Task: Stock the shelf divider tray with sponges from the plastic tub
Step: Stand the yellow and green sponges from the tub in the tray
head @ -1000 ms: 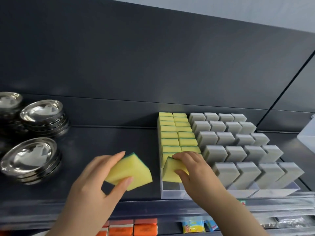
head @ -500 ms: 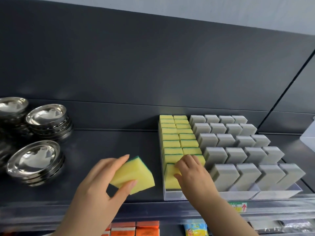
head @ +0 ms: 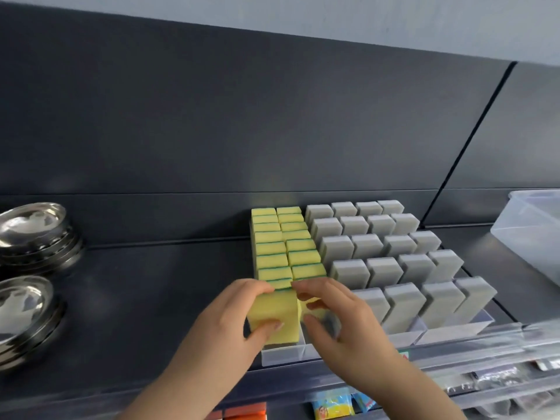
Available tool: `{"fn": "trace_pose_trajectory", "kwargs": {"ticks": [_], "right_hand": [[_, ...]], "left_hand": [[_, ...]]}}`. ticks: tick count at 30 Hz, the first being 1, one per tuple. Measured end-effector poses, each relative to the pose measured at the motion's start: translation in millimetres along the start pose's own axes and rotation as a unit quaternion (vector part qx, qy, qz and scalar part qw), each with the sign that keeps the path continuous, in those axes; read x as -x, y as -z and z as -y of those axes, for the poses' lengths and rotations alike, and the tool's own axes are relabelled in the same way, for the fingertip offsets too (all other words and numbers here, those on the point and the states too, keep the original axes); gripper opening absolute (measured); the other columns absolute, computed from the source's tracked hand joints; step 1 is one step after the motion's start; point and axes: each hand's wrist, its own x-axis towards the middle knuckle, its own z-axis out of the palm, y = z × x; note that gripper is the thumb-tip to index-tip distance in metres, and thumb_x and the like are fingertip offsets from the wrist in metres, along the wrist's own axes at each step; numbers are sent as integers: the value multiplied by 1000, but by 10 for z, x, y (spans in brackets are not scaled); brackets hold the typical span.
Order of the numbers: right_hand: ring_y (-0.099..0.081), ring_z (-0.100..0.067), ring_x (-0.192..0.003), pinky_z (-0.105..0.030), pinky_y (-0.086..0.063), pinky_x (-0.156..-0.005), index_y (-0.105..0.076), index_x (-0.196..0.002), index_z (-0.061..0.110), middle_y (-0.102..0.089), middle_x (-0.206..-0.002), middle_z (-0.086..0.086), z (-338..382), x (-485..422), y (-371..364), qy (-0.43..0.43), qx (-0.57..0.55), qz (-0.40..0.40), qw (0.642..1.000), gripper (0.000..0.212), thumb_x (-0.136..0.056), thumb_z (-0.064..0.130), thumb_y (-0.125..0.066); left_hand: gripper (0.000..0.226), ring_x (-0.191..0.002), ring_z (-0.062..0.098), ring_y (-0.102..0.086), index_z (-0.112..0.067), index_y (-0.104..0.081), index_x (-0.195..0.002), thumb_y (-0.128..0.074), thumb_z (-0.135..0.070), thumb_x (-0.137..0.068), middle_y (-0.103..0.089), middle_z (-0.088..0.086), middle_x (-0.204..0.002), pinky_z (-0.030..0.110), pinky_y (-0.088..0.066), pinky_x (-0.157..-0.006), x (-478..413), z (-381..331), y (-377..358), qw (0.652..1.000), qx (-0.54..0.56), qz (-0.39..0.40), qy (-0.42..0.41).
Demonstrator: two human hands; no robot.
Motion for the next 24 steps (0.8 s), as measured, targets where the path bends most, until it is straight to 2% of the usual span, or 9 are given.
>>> {"fn": "trace_pose_trajectory", "kwargs": {"ticks": [3,6,10,13,18,21,22,24], "right_hand": [[-49,3,-105,-7,-40,-83,-45,-113,47,-47,-112,28,-72,13,-6,-8,36,19,999,51,-80,11,-59],[-51,5,-97,-7,-40,-82,-47,-110,44,-45,-109,30,-157,26,-21,-16,75,11,997,48,-80,14,-68],[-53,5,-89,-4,-41,-77,-59,-112,25,-45,-105,28,-228,-5,-11,-7,95,-5,995,38,-79,10,-69],[-50,6,-88,-2,-39,-77,-61,-112,19,-47,-103,21,-230,-38,-22,4,110,-14,994,36,-79,8,-68],[-51,-1,-81,0,-36,-72,-61,-111,16,-51,-105,11,-210,-32,-13,23,127,20,991,33,-79,8,-65],[-51,-4,-79,-3,-34,-73,-61,-111,16,-54,-110,4,-213,-5,-16,24,176,61,982,33,-79,8,-63],[-53,-6,-81,-4,-35,-73,-62,-109,14,-56,-110,2,-210,6,-28,25,198,72,977,34,-76,6,-66],[-61,-14,-86,-14,-47,-72,-67,-100,11,-62,-103,-1,-198,36,-69,41,245,83,965,37,-64,3,-76]], "left_hand": [[40,-106,-11,-43,-33,-57,-115,-69,-38,-77,-44,-30,-113,0,-31,-84,-98,31,-139,999,19,29,7],[42,-110,-10,-39,-33,-59,-117,-73,-28,-77,-41,-31,-112,0,-30,-86,-126,74,-226,999,16,48,5],[47,-108,-13,-39,-38,-54,-123,-70,-32,-79,-37,-34,-113,-3,-29,-83,-140,100,-260,999,13,46,14],[48,-107,-17,-36,-40,-50,-124,-67,-36,-80,-34,-39,-112,-3,-30,-81,-145,108,-278,999,12,37,22],[40,-94,-6,-52,-39,-53,-114,-69,-39,-77,-41,-34,-110,13,-47,-79,-97,130,-244,999,17,37,35],[35,-93,-5,-53,-34,-58,-113,-67,-39,-79,-42,-33,-110,18,-48,-83,-38,159,-250,997,24,58,37],[34,-93,-6,-53,-32,-60,-113,-66,-39,-80,-41,-33,-109,17,-47,-82,-12,170,-265,997,12,62,34],[29,-87,-4,-53,-26,-65,-107,-69,-36,-80,-44,-29,-106,18,-48,-75,45,183,-296,997,-32,64,19]]}}
